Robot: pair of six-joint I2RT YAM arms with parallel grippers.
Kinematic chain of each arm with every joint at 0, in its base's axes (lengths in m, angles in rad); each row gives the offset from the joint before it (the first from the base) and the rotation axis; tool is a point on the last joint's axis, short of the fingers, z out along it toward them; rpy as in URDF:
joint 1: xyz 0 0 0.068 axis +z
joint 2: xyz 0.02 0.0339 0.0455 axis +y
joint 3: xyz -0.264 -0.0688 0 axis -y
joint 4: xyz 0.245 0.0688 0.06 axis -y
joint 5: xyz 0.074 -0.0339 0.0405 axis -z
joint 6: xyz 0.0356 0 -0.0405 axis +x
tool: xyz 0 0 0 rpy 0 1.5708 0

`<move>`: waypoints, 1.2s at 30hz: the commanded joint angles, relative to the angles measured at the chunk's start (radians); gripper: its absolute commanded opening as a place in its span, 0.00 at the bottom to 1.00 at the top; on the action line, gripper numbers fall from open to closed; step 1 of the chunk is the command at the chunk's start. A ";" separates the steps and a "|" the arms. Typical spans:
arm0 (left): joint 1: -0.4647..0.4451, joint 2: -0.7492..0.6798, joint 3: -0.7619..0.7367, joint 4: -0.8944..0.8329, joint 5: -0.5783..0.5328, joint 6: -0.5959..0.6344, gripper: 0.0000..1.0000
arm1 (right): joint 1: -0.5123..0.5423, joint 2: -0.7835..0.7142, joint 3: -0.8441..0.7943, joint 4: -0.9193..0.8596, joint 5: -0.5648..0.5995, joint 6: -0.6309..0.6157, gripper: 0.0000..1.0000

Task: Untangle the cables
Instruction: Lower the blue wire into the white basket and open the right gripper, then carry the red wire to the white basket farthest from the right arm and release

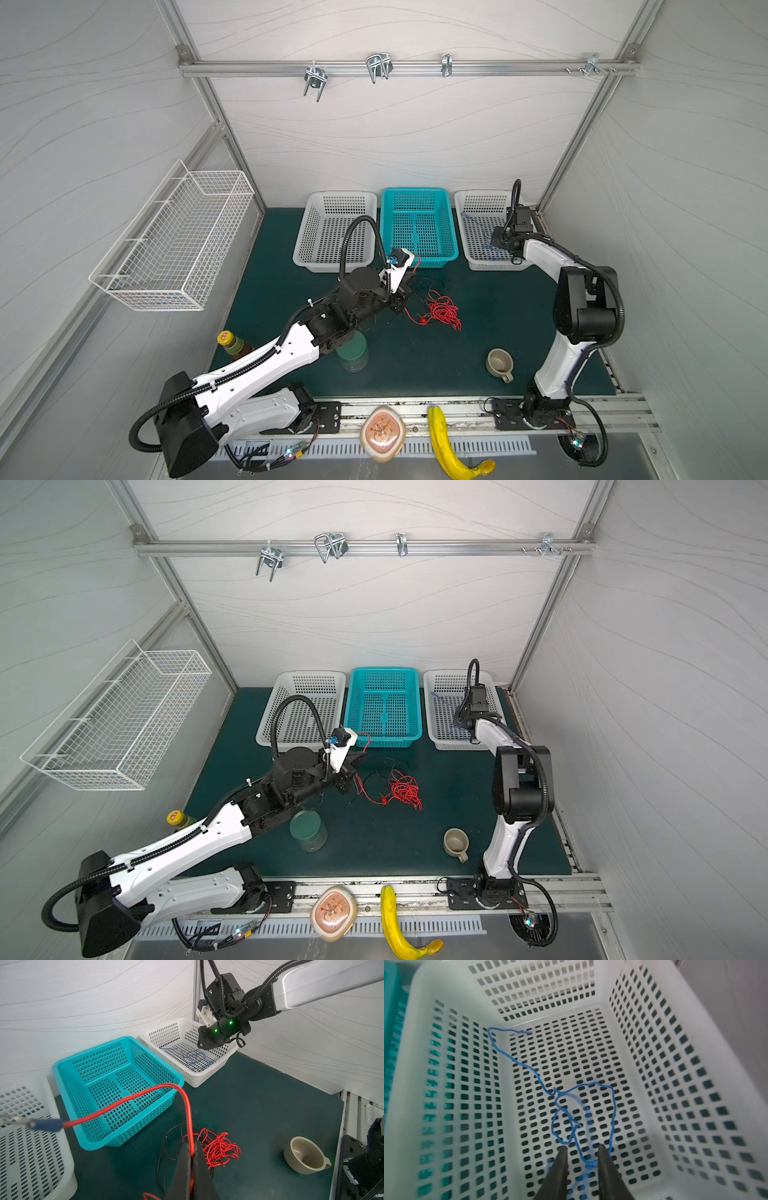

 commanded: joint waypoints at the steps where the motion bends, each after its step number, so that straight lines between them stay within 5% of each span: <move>1: -0.006 -0.015 0.037 0.020 0.001 0.014 0.00 | 0.002 -0.043 -0.015 0.002 -0.061 -0.013 0.38; 6: -0.007 0.001 0.073 0.019 -0.051 0.033 0.00 | 0.016 -0.124 -0.060 0.008 -0.067 -0.048 0.48; 25: -0.006 0.096 0.376 -0.145 -0.146 0.094 0.00 | 0.244 -0.440 -0.373 0.186 -0.238 -0.104 0.51; 36: 0.020 0.171 0.552 -0.184 -0.363 0.239 0.00 | 0.313 -0.461 -0.435 0.183 -0.238 -0.078 0.51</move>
